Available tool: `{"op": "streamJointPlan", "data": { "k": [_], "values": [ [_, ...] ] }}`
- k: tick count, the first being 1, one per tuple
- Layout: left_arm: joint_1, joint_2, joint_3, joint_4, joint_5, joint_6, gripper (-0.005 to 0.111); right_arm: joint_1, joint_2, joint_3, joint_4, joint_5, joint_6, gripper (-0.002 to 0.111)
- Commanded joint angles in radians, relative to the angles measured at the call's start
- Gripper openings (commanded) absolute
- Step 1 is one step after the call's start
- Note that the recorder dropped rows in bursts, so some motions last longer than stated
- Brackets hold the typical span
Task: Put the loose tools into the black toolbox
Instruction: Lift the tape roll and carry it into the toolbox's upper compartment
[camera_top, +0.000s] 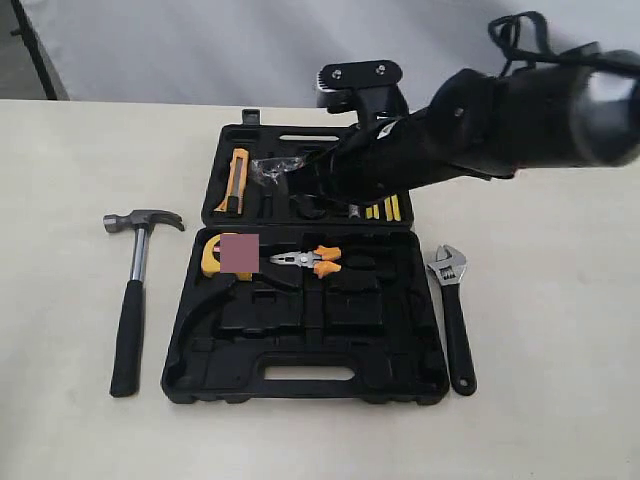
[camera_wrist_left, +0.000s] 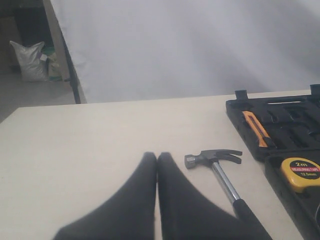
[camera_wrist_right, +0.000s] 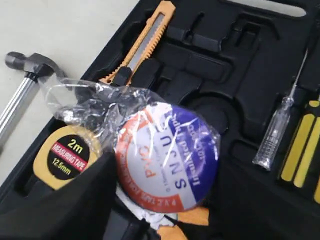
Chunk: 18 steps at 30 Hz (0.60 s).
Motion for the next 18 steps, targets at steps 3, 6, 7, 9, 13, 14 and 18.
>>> {"op": "streamJointPlan", "data": {
  "k": [3, 6, 7, 9, 13, 14, 18],
  "values": [
    [0.003, -0.008, 0.009, -0.014, -0.017, -0.010, 0.001, -0.008, 0.196, -0.211, -0.015, 0.072, -0.005, 0.000],
    [0.003, -0.008, 0.009, -0.014, -0.017, -0.010, 0.001, -0.016, 0.244, -0.263, -0.018, 0.072, -0.005, 0.000],
    [0.003, -0.008, 0.009, -0.014, -0.017, -0.010, 0.001, -0.024, 0.253, -0.271, -0.018, 0.074, -0.002, 0.000],
    [0.003, -0.008, 0.009, -0.014, -0.017, -0.010, 0.001, -0.047, 0.255, -0.271, -0.018, 0.078, 0.019, 0.000],
    [0.003, -0.008, 0.009, -0.014, -0.017, -0.010, 0.001, -0.078, 0.255, -0.279, -0.024, 0.122, 0.065, 0.005],
    [0.003, -0.008, 0.009, -0.014, -0.017, -0.010, 0.001, -0.075, 0.255, -0.298, -0.031, 0.138, 0.065, 0.019],
    [0.003, -0.008, 0.009, -0.014, -0.017, -0.010, 0.001, -0.032, 0.257, -0.349, -0.034, 0.142, 0.058, 0.077]
  ]
}}
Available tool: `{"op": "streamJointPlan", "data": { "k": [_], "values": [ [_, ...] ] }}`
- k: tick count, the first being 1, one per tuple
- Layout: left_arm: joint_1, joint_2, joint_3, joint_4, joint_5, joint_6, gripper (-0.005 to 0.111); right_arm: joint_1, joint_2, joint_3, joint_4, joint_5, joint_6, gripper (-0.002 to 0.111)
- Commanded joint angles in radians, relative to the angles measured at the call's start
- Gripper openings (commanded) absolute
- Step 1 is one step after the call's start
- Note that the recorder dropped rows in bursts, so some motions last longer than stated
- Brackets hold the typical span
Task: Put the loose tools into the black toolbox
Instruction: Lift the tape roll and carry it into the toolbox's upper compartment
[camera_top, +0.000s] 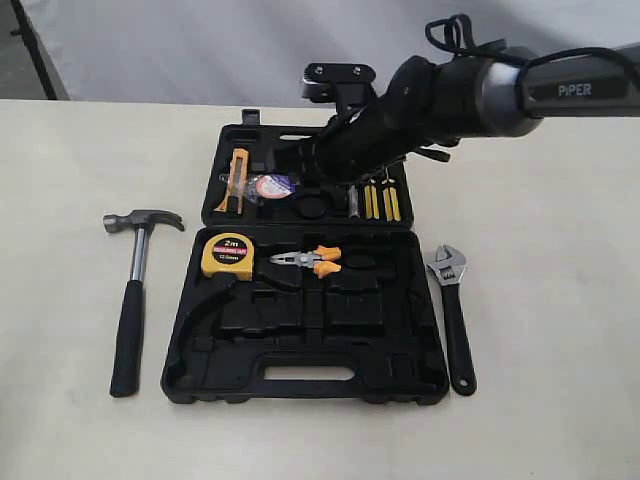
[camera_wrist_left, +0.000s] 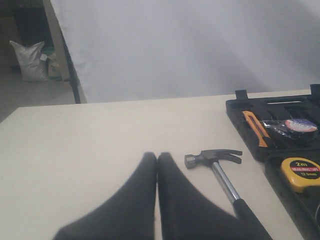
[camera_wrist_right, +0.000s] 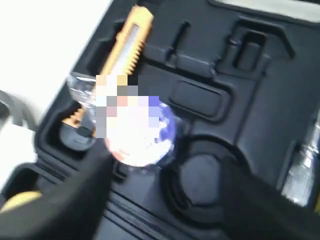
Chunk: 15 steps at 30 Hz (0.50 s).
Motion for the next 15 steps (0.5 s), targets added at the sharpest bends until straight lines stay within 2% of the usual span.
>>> {"op": "streamJointPlan", "data": {
  "k": [1, 7, 12, 13, 15],
  "values": [
    [0.003, -0.008, 0.009, -0.014, -0.017, -0.010, 0.001, 0.029, 0.017, -0.054, -0.030, 0.009, -0.045, 0.083],
    [0.003, -0.008, 0.009, -0.014, -0.017, -0.010, 0.001, 0.040, 0.139, -0.170, -0.035, 0.040, -0.072, 0.083],
    [0.003, -0.008, 0.009, -0.014, -0.017, -0.010, 0.001, 0.057, 0.180, -0.180, -0.086, -0.015, -0.074, 0.083],
    [0.003, -0.008, 0.009, -0.014, -0.017, -0.010, 0.001, 0.059, 0.182, -0.180, -0.092, -0.020, -0.076, 0.081],
    [0.003, -0.008, 0.009, -0.014, -0.017, -0.010, 0.001, 0.064, 0.191, -0.180, -0.124, -0.035, -0.076, 0.065]
  ]
}}
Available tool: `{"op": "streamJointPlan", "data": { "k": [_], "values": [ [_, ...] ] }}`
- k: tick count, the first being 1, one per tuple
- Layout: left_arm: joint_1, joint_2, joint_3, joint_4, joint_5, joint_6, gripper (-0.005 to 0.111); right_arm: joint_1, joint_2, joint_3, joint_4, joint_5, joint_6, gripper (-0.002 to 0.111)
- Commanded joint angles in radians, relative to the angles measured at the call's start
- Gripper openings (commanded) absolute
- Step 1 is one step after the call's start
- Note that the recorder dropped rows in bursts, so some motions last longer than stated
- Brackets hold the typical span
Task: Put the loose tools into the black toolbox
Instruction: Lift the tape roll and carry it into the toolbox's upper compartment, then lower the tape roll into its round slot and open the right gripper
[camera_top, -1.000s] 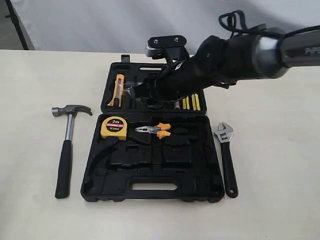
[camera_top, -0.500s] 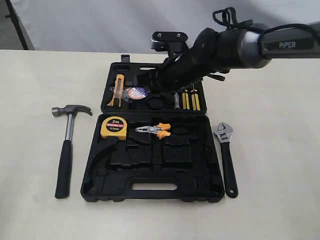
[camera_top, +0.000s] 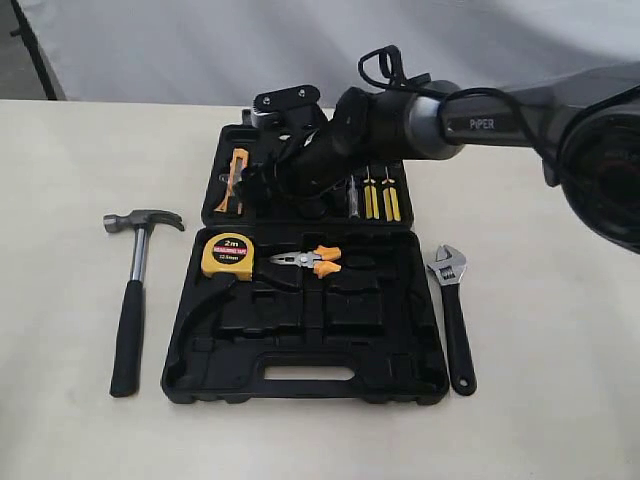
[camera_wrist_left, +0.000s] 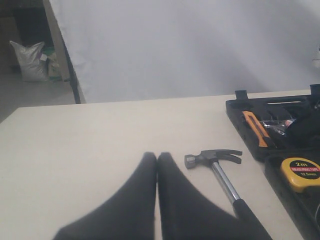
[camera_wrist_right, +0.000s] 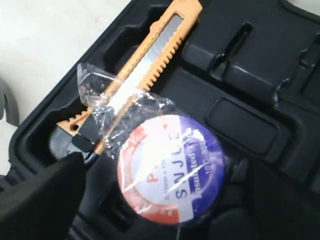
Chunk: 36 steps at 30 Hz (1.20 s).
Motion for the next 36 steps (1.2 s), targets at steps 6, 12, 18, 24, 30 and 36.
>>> {"op": "streamJointPlan", "data": {
  "k": [6, 12, 18, 24, 30, 36],
  "values": [
    [0.003, -0.008, 0.009, -0.014, -0.017, -0.010, 0.001, 0.006, -0.002, -0.008, -0.045, -0.022, -0.011, 0.021],
    [0.003, -0.008, 0.009, -0.014, -0.017, -0.010, 0.001, -0.021, -0.108, -0.008, -0.074, 0.068, -0.009, 0.000],
    [0.003, -0.008, 0.009, -0.014, -0.017, -0.010, 0.001, -0.096, -0.203, -0.008, -0.077, 0.259, 0.011, 0.000],
    [0.003, -0.008, 0.009, -0.014, -0.017, -0.010, 0.001, -0.114, -0.184, 0.034, -0.088, 0.324, 0.011, 0.000],
    [0.003, -0.008, 0.009, -0.014, -0.017, -0.010, 0.001, -0.109, -0.118, 0.056, -0.081, 0.274, 0.011, 0.000],
    [0.003, -0.008, 0.009, -0.014, -0.017, -0.010, 0.001, -0.090, -0.069, 0.054, -0.081, 0.215, 0.011, 0.000]
  ]
}}
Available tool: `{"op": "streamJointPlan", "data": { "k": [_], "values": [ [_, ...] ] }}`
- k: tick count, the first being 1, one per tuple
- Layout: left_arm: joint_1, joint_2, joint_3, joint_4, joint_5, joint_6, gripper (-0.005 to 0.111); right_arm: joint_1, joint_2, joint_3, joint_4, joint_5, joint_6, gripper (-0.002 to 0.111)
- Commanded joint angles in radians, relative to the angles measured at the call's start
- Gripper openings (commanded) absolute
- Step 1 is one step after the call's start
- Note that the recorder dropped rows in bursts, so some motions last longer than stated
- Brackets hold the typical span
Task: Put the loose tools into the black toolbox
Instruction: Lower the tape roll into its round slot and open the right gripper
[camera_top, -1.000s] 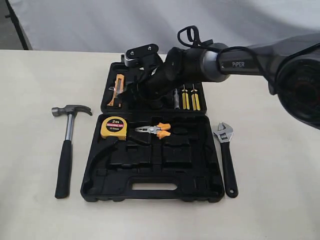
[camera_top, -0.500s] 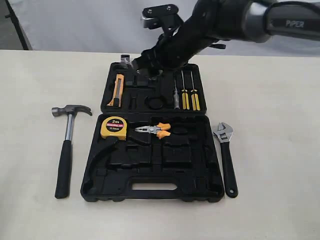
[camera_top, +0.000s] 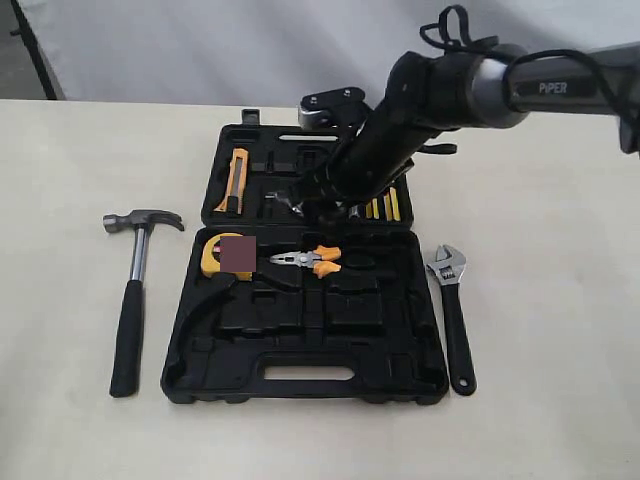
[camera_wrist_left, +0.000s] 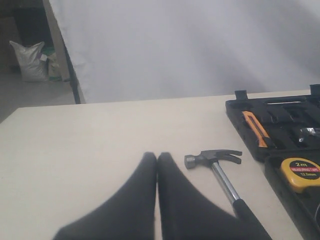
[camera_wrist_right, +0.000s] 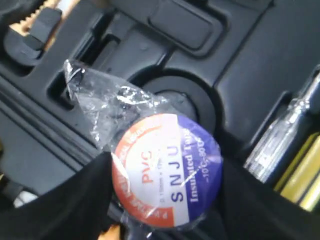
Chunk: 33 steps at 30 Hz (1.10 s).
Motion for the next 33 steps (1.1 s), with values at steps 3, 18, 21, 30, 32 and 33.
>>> {"op": "streamJointPlan", "data": {
  "k": [3, 18, 21, 30, 32, 33],
  "values": [
    [0.003, -0.008, 0.009, -0.014, -0.017, -0.010, 0.001, 0.021, 0.025, -0.003, 0.001, -0.095, -0.002, 0.000],
    [0.003, -0.008, 0.009, -0.014, -0.017, -0.010, 0.001, 0.032, 0.025, -0.003, 0.001, -0.108, 0.004, 0.052],
    [0.003, -0.008, 0.009, -0.014, -0.017, -0.010, 0.001, 0.030, 0.018, -0.003, -0.003, -0.106, 0.012, 0.064],
    [0.003, -0.008, 0.009, -0.014, -0.017, -0.010, 0.001, 0.029, -0.049, -0.003, -0.017, -0.089, 0.008, 0.081],
    [0.003, -0.008, 0.009, -0.014, -0.017, -0.010, 0.001, 0.029, -0.072, -0.003, -0.017, -0.089, 0.006, 0.081],
    [0.003, -0.008, 0.009, -0.014, -0.017, -0.010, 0.001, 0.029, -0.081, -0.003, -0.017, -0.089, 0.006, 0.080]
  ]
}}
